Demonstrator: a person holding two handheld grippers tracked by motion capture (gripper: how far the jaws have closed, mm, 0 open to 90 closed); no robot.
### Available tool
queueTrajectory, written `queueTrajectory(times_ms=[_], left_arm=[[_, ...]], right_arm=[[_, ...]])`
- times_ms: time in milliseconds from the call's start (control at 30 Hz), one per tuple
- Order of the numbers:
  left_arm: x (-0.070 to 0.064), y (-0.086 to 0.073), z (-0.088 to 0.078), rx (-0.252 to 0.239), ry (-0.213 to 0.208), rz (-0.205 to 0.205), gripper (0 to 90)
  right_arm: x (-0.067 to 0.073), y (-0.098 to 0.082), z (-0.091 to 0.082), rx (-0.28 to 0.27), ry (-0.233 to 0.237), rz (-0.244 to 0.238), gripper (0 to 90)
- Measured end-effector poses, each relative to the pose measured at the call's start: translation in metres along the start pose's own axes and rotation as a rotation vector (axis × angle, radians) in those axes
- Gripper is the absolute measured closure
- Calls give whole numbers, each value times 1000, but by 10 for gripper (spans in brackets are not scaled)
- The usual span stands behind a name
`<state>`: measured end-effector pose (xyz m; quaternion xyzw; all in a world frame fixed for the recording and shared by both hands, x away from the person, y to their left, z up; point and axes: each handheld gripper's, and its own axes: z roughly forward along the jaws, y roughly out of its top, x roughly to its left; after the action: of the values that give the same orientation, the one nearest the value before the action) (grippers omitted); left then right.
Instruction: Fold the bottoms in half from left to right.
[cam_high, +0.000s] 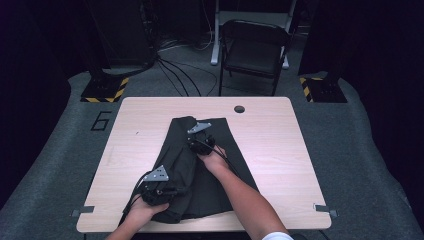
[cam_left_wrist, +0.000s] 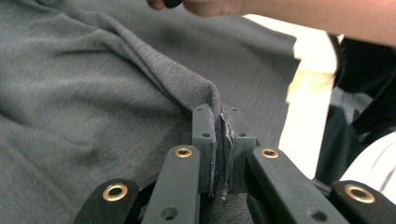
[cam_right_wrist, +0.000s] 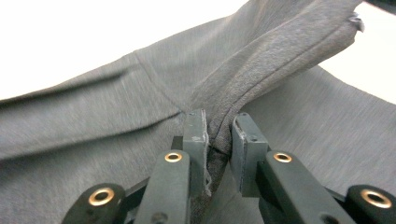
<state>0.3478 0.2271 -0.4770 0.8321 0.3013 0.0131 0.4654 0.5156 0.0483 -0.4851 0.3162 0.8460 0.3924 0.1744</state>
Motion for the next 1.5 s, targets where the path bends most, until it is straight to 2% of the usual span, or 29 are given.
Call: queueTrajectory(times_ms=[167,200,233,267,367,400,433,500,533,567,600,767,933,1067,1233,1267,1333,1367,1400,1433,1500], left_arm=[[-8,13,-5,-30,-12,7,847],[-10,20,-6,-37,-20,24,847],[-10,20,-6,-37,-20,24,847],[-14,27,-9,-44,-28,42,847],[-18,36,-14,-58,-35,64,847],[-21,44,-19,-78,-34,74,847],[-21,44,-19,-78,-34,74,847],[-24,52,-26,-106,-28,84,847],[-26,60,-33,-130,-30,92,847],[-26,60,-33,-130,-30,92,847],[-27,69,-40,-155,-25,107,847],[-32,84,-45,-178,-30,123,847],[-39,100,-38,-184,-51,152,847],[-44,107,-29,-192,-66,162,847],[-49,113,-21,-185,-75,175,847],[-50,116,-18,-179,-77,181,847],[-50,118,-13,-175,-81,183,847],[-50,119,-10,-170,-82,181,847],[-50,121,-3,-168,-94,173,847],[-50,121,-3,-168,-94,173,847],[-50,123,11,-155,-108,170,847]], right_arm=[[-3,13,-14,-22,13,-3,781],[-4,19,-25,-48,11,-2,783],[-4,19,-25,-48,11,-2,783],[-6,25,-33,-55,22,-2,784],[-8,30,-40,-74,32,6,784],[-10,35,-48,-91,38,7,785],[-10,35,-48,-91,38,7,785],[-14,44,-59,-113,39,4,786],[-15,47,-62,-127,35,9,786],[-16,49,-65,-132,36,15,786],[-18,52,-68,-134,36,16,786],[-24,58,-78,-145,28,21,787],[-31,64,-91,-158,18,19,787],[-36,63,-98,-158,12,24,787],[-45,59,-106,-154,-1,8,787],[-46,58,-108,-149,-4,25,787],[-53,55,-111,-151,-15,7,786],[-54,53,-112,-148,-19,22,786],[-58,50,-113,-141,-25,19,786],[-58,50,-113,-141,-25,19,786],[-64,44,-113,-122,-38,27,786]])
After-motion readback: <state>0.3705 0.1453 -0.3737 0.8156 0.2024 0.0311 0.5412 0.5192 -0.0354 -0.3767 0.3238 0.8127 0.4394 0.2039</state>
